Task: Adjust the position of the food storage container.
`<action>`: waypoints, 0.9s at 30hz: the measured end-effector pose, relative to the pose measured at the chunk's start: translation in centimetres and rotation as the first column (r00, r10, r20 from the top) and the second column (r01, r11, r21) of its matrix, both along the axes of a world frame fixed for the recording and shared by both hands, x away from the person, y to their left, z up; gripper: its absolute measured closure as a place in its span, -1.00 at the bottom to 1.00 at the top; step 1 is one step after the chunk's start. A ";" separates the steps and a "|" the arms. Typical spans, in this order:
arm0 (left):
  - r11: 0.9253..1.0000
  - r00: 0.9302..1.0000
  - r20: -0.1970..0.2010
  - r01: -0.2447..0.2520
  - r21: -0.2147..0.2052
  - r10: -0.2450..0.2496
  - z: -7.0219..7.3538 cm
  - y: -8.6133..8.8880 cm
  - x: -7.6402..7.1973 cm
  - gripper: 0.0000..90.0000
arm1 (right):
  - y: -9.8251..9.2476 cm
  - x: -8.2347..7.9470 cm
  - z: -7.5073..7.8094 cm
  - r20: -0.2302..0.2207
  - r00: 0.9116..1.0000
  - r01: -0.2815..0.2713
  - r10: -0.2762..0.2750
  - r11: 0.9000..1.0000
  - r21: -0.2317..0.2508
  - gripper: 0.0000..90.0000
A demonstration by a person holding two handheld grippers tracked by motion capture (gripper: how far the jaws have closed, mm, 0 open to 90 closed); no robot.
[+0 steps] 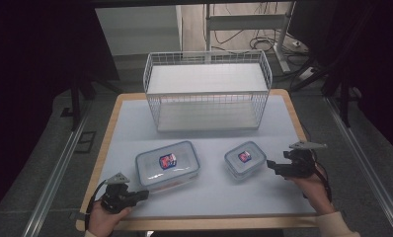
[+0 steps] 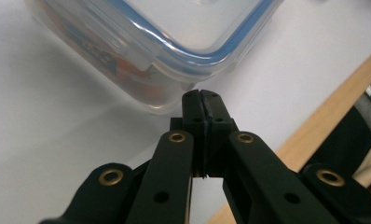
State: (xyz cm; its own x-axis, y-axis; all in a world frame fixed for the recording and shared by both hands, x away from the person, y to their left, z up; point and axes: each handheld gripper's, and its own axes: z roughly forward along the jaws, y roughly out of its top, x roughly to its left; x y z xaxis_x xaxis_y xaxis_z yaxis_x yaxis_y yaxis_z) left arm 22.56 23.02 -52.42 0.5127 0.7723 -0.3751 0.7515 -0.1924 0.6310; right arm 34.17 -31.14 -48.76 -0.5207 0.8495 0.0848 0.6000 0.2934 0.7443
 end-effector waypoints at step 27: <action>0.986 0.986 0.019 -0.164 0.041 0.163 -0.5 3.8 3.5 1.00 | 0.1 0.0 -0.1 -0.003 1.000 -0.004 0.004 1.000 -0.005 -0.58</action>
State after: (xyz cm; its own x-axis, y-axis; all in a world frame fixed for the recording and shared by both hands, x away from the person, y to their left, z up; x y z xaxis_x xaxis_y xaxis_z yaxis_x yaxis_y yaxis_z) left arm 26.03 26.82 -52.89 0.3836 0.8611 -0.3338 0.7655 -0.0942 0.6366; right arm 34.20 -31.07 -48.87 -0.5235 0.8480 0.0823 0.6009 0.2990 0.7414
